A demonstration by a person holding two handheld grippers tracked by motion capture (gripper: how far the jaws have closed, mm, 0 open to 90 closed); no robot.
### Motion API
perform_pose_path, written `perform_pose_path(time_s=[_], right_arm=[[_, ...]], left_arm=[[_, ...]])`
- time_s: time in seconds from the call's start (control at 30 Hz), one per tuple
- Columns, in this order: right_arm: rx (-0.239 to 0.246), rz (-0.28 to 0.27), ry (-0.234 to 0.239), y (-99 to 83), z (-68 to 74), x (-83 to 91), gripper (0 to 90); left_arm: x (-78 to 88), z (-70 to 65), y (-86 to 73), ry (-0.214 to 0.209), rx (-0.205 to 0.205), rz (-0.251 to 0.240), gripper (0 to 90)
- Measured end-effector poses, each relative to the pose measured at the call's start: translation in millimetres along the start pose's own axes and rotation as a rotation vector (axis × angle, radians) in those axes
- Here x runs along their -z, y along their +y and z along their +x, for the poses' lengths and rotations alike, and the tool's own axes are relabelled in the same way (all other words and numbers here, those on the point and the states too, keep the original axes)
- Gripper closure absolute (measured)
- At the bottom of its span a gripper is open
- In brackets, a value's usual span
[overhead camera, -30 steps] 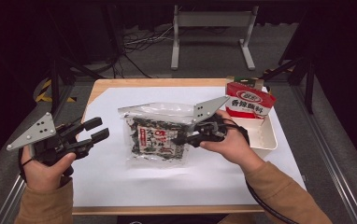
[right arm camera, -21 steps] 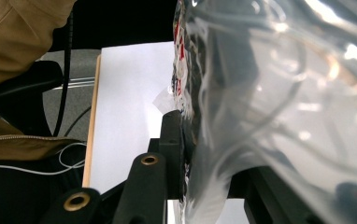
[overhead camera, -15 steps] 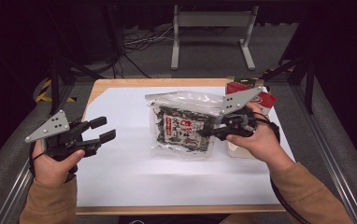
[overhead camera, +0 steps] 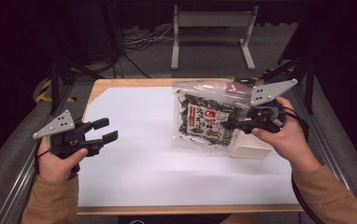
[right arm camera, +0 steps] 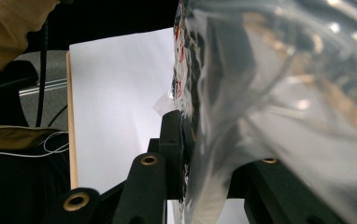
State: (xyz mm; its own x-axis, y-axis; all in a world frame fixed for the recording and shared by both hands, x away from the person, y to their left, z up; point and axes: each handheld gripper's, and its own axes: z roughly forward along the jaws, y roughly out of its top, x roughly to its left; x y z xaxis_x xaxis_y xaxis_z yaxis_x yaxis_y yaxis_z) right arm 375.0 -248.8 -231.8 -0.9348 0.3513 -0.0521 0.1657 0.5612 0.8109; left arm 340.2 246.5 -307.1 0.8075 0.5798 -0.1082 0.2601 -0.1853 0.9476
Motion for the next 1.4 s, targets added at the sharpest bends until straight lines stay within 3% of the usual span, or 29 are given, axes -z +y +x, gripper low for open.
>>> perform_pose_path(time_s=[0.5, 0.77, 1.1, 1.4], right_arm=[[-0.037, -0.008, -0.097, -4.8, -12.8, 40.7, 74.4], [-0.042, 0.003, -0.168, -12.1, -19.9, 59.9, 74.4], [-0.066, 0.022, -0.225, -27.6, -30.7, 67.7, 74.4], [-0.122, 0.047, -0.292, -57.1, -46.1, 65.5, 74.4]], left_arm=[[-6.9, 9.4, -9.7, 0.021, 0.017, 0.032, 29.4], [-16.2, 21.2, -21.7, 0.046, 0.039, 0.055, 22.1], [-17.4, 25.9, -27.2, 0.072, 0.042, 0.056, 19.2], [-21.2, 27.0, -30.1, 0.076, 0.03, 0.074, 18.8]])
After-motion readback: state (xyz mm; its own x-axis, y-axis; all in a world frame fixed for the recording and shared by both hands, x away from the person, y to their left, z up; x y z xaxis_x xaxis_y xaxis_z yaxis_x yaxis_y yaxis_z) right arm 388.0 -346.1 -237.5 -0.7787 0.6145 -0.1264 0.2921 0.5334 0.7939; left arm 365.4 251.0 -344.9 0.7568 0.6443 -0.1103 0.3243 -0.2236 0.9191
